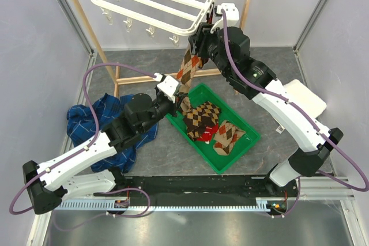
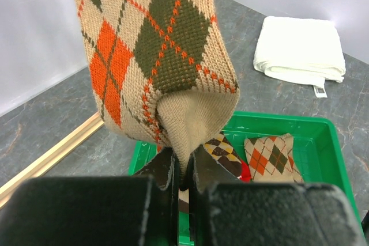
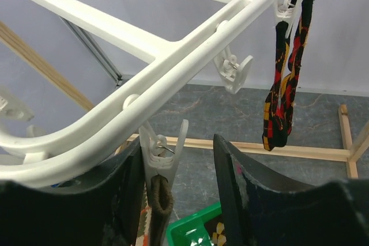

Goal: Remove the socks clipped to the hanger

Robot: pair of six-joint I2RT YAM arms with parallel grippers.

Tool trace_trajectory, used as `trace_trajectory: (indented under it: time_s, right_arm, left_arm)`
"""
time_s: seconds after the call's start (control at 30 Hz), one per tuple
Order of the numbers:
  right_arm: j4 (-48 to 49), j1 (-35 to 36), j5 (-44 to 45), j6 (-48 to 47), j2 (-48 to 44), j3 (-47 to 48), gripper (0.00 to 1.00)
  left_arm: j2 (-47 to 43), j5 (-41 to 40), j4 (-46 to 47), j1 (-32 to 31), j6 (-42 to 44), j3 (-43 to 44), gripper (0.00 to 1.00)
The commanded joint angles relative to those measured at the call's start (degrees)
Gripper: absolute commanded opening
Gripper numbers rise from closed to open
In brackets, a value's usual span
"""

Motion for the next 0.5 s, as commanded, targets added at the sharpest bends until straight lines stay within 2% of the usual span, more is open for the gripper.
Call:
trace_trajectory:
  time_s: [0.0, 0.1, 0.33, 0.43, 0.47]
  right_arm:
    - [3.6, 0.1, 1.0, 1.0, -0.4, 1.9, 0.58]
    - [5.4, 0.1, 0.7, 2.2, -0.7, 0.6, 0.57]
    - [9.2, 0.0, 1.2, 5.4, -2.3, -3.2, 0.48]
    - [10.8, 0.0, 1.8, 6.0, -3.0, -4.3, 0.32]
    - [11.0, 0.0, 1.9, 6.0, -3.1, -4.5, 0.19]
  left_arm:
    - [-0.7, 0.9, 1.3, 0.1, 1.0, 0.2, 0.02]
    - [-0.7, 1.0, 1.2, 0.1, 0.8, 0.2, 0.02]
    - [-0.7, 0.9, 1.2, 0.1, 0.9, 0.3, 0.02]
    - [-0.9, 1.0, 1.1, 0.1, 1.0, 0.3, 0.02]
    - [-0.8, 1.0, 1.1, 0.1, 0.9, 0.4, 0.02]
